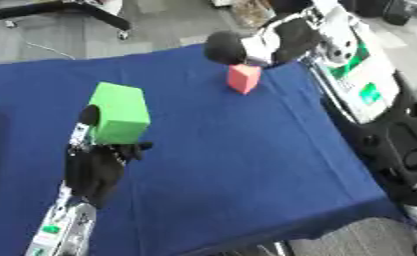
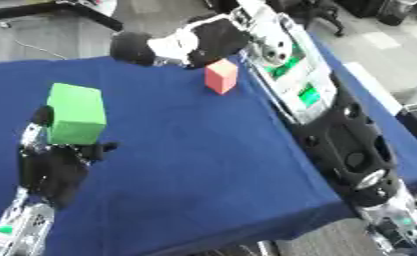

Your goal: Pick up the objects with one hand, pass them to the other hand, and then place them into the box on the other side of the table.

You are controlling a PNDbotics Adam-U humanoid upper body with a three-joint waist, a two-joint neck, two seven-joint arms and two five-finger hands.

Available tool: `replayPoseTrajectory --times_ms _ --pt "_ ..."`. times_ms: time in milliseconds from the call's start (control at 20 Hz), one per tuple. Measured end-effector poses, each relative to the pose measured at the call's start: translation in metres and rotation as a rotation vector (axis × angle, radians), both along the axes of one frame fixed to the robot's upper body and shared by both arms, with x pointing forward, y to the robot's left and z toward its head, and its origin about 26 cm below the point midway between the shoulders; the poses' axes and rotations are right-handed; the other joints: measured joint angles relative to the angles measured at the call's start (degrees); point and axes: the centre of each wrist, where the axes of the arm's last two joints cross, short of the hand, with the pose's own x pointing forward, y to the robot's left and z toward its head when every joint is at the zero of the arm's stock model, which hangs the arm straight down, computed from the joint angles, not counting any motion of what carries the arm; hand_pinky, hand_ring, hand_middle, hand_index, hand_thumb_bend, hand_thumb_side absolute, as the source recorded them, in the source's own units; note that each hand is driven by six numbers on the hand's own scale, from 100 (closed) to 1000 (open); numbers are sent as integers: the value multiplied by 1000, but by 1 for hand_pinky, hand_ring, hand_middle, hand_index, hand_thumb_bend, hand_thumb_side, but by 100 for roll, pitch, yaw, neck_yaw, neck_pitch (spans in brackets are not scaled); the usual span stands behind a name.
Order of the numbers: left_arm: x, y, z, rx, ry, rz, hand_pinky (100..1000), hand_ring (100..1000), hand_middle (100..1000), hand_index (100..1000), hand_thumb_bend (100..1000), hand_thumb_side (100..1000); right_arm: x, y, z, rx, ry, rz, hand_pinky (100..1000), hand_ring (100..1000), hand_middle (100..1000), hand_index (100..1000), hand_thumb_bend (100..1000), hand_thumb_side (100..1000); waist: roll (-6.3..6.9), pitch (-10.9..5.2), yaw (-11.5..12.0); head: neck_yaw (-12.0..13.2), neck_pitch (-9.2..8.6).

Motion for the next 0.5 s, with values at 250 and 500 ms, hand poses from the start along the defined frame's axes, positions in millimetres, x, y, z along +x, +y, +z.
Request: replayPoseTrajectory --times_ms 250,500 --pt "10 38 25 33 -100 170 771 327 239 482 100 660 0 -29 -9 88 32 -146 847 939 922 953 703 589 44 -27 -33 108 0" --pt "17 76 60 104 -221 326 770 313 224 475 100 612 -1 -45 -25 114 79 -251 845 950 926 950 717 573 95 -70 -43 312 0"
